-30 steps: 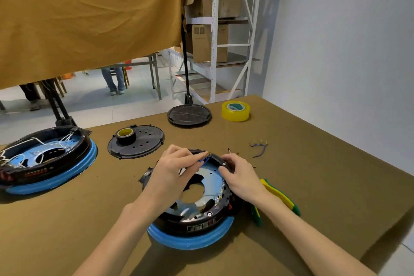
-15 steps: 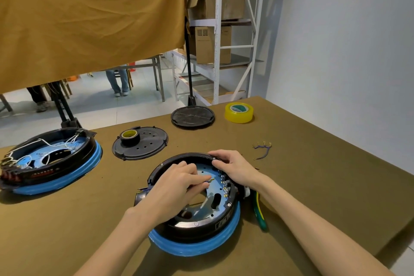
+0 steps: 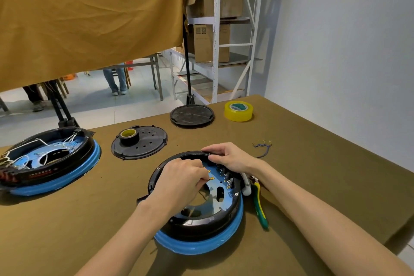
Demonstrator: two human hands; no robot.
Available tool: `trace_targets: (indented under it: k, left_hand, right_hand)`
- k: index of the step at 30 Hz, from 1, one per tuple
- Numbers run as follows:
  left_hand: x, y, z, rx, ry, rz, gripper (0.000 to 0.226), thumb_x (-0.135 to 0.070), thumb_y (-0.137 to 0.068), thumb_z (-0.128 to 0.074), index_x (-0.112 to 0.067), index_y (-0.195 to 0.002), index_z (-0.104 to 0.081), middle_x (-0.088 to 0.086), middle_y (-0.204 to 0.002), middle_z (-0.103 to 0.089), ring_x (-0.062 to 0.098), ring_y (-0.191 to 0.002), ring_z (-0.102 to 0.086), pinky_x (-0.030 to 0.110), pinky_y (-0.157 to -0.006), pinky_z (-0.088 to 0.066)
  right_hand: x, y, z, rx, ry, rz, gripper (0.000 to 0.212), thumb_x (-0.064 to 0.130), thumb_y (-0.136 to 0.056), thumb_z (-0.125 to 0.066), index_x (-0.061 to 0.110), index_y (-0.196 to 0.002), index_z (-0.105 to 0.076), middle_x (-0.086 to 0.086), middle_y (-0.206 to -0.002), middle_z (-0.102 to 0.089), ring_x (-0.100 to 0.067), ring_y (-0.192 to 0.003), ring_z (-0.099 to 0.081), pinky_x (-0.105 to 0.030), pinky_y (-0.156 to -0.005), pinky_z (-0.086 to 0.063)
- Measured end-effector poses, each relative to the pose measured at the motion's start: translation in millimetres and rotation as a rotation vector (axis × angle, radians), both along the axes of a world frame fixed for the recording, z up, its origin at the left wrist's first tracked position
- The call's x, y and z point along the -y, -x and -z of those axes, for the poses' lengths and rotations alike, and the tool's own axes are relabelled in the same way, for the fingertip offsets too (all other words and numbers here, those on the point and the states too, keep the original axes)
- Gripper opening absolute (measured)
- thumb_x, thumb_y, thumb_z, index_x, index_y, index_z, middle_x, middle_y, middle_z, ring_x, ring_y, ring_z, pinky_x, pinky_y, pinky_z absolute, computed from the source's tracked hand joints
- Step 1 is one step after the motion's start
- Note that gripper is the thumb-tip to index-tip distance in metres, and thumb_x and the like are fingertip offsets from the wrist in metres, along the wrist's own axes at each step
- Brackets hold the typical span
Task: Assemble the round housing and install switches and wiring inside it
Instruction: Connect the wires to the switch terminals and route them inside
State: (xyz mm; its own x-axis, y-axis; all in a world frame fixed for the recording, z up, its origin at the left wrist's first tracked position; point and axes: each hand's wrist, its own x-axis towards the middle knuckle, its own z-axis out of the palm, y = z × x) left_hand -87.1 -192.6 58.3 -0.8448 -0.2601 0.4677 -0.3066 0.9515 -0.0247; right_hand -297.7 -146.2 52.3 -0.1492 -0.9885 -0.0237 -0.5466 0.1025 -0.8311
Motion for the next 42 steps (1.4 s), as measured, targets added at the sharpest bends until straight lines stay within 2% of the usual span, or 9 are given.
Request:
trace_targets:
  k: [7,12,16,20,27,30,34,37,42]
  left_hand:
    - [7,6,13,-0.021,-0.056,-0.188,0.012,-0.027,-0.097,-0.068,-0.032,-0.097,-0.079,-0.011,-0.087,-0.065,0.016,-0.076,-0.064,0.026,-0.059,-0.037]
    - [5,11,16,0.158,-0.271,-0.069,0.023,-0.038,-0.101,-0.06,-0.031,-0.119,-0.074,-0.012,-0.11,-0.069,0.011,-0.101,-0.063,0.031,-0.088,-0.054]
    - [10,-16,-9,-0.033,-0.592,0.055,0.026,-0.042,-0.097,-0.064,-0.033,-0.119,-0.075,-0.028,-0.109,-0.073,-0.011,-0.103,-0.064,0.008,-0.086,-0.05]
    - [35,-41,-17,-0.279,-0.635,-0.086,0.016,-0.031,-0.098,-0.064,-0.038,-0.106,-0.077,-0.027,-0.098,-0.072,-0.005,-0.096,-0.064,0.01,-0.078,-0.047]
    - [62,-44,17,-0.117,-0.902,-0.223,0.047,-0.021,-0.107,-0.054,-0.022,-0.153,-0.046,-0.009,-0.152,-0.05,0.006,-0.137,-0.046,0.029,-0.116,-0.036]
    - [60,-47,26,-0.112,-0.856,-0.246,0.042,-0.023,-0.108,-0.051,-0.025,-0.149,-0.048,-0.013,-0.144,-0.053,0.005,-0.132,-0.05,0.025,-0.109,-0.04]
    - [58,-63,28,-0.168,-0.735,-0.408,0.016,-0.043,-0.103,-0.053,-0.035,-0.104,-0.067,-0.016,-0.091,-0.069,-0.002,-0.082,-0.063,0.021,-0.067,-0.051]
    - [53,-66,29,-0.223,-0.627,-0.432,0.013,-0.04,-0.102,-0.056,-0.036,-0.096,-0.067,-0.018,-0.091,-0.067,0.0,-0.082,-0.062,0.025,-0.07,-0.054]
    - [53,-51,30,-0.287,-0.951,-0.156,0.026,-0.028,-0.103,-0.06,-0.033,-0.128,-0.066,-0.022,-0.123,-0.065,-0.005,-0.112,-0.061,0.022,-0.093,-0.053]
  right_hand:
    - [-22,-19,23,-0.274,0.099,0.303,0.03,0.028,-0.101,-0.059,0.019,-0.129,-0.062,0.001,-0.119,-0.064,-0.013,-0.107,-0.058,-0.025,-0.086,-0.042]
    - [-27,-17,21,-0.275,0.131,0.201,0.029,0.023,-0.103,-0.055,0.018,-0.13,-0.065,0.004,-0.118,-0.069,-0.012,-0.106,-0.059,-0.029,-0.089,-0.044]
    - [-11,-6,2,-0.218,0.038,0.016,0.034,0.023,-0.104,-0.059,0.019,-0.137,-0.065,0.007,-0.128,-0.069,-0.009,-0.116,-0.062,-0.028,-0.1,-0.046]
    - [-1,-10,-10,-0.348,-0.014,-0.016,0.051,0.043,-0.102,-0.059,0.022,-0.148,-0.052,0.0,-0.143,-0.06,-0.015,-0.131,-0.055,-0.036,-0.111,-0.043]
    - [-36,-34,14,-0.701,-0.012,0.243,0.04,0.032,-0.104,-0.053,0.017,-0.14,-0.047,-0.005,-0.126,-0.056,-0.025,-0.112,-0.057,-0.037,-0.081,-0.05]
    - [-36,-26,9,-0.628,0.028,0.162,0.048,0.023,-0.099,-0.063,0.016,-0.145,-0.05,-0.004,-0.134,-0.06,-0.024,-0.122,-0.056,-0.038,-0.097,-0.049]
    - [-21,-18,-9,-0.436,0.004,-0.104,0.055,0.02,-0.095,-0.071,0.02,-0.148,-0.055,0.005,-0.141,-0.062,-0.011,-0.126,-0.057,-0.028,-0.108,-0.044]
    - [-11,-20,-15,-0.448,-0.006,-0.136,0.057,0.024,-0.093,-0.074,0.025,-0.147,-0.055,0.007,-0.14,-0.062,-0.008,-0.123,-0.057,-0.03,-0.106,-0.046]
    - [-32,-26,-2,-0.67,-0.002,0.137,0.049,0.032,-0.093,-0.069,0.026,-0.139,-0.053,0.003,-0.13,-0.062,-0.019,-0.115,-0.06,-0.041,-0.092,-0.054]
